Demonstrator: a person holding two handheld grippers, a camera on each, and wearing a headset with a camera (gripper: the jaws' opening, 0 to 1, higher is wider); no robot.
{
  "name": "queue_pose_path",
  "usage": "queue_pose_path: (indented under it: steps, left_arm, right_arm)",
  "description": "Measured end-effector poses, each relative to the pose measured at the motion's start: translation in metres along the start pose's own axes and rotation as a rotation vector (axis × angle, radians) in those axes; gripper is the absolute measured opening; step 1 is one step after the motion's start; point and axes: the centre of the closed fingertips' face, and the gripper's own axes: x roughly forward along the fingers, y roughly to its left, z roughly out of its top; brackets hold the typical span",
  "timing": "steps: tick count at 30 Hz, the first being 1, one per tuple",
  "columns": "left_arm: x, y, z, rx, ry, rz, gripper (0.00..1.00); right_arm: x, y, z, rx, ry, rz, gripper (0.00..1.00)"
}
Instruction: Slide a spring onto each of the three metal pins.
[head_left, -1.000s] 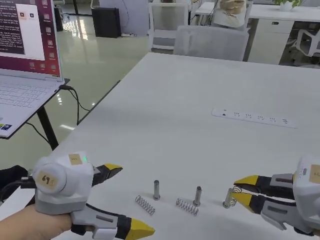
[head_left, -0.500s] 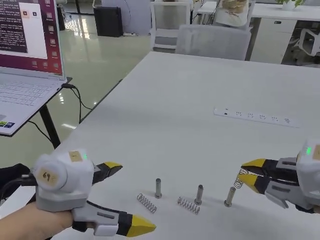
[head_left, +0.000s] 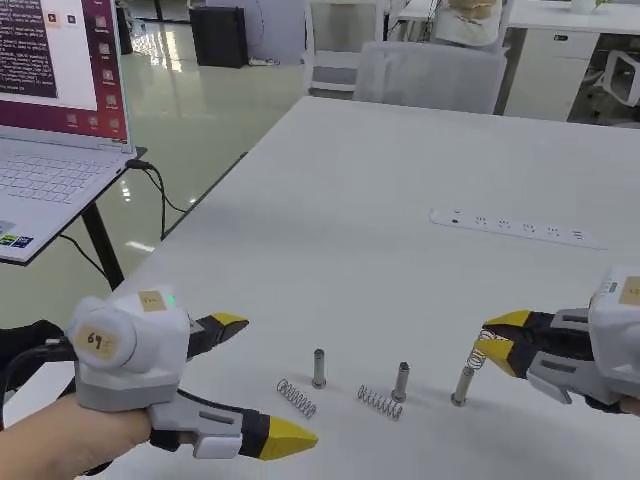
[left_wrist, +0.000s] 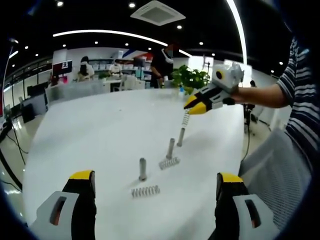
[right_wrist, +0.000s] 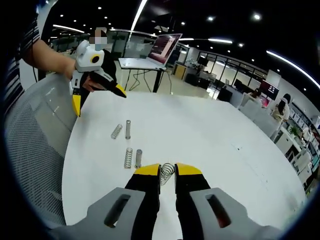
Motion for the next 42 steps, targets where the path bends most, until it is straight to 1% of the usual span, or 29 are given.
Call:
queue_pose_path:
  steps: [2, 7, 9, 12, 24, 28, 31, 34, 40, 42]
  left_arm:
    - [-0.001, 0.001, -0.002, 0.005, 0.009, 0.006, 0.98]
    - [-0.002, -0.001, -0.001, 0.003, 0.005, 0.006, 0.98]
    - [-0.002, 0.0, -0.001, 0.002, 0.005, 0.007, 0.98]
    - [-0.002, 0.0, 0.0, 0.003, 0.004, 0.007, 0.98]
    - [-0.003, -0.002, -0.004, -0.002, 0.009, 0.008, 0.98]
    - [-0.003, -0.003, -0.006, -0.002, 0.018, 0.007, 0.98]
    - [-0.002, -0.004, -0.005, 0.0, 0.018, 0.003, 0.98]
    - [-0.001, -0.004, -0.002, 0.001, 0.014, 0.003, 0.98]
    - [-0.001, -0.003, 0.003, 0.006, 0.005, 0.001, 0.98]
    - [-0.002, -0.003, 0.003, 0.005, 0.006, 0.0, 0.98]
  right_arm:
    - [0.001, 0.0, -0.001, 0.001, 0.001, 0.001, 0.08]
    - [0.003, 0.001, -0.004, 0.008, 0.007, 0.001, 0.08]
    - [0.004, 0.001, -0.004, 0.015, 0.004, 0.003, 0.08]
    - [0.006, 0.002, -0.007, 0.015, 0.01, 0.006, 0.08]
    - [0.012, 0.01, -0.02, 0.001, 0.047, 0.02, 0.08]
    - [0.013, 0.011, -0.023, 0.002, 0.053, 0.022, 0.08]
    - [0.013, 0.011, -0.023, 0.007, 0.053, 0.02, 0.08]
    - [0.017, 0.013, -0.026, -0.017, 0.068, 0.026, 0.08]
    - [0.019, 0.016, -0.03, -0.019, 0.082, 0.035, 0.08]
    - [0.021, 0.017, -0.034, -0.023, 0.096, 0.042, 0.08]
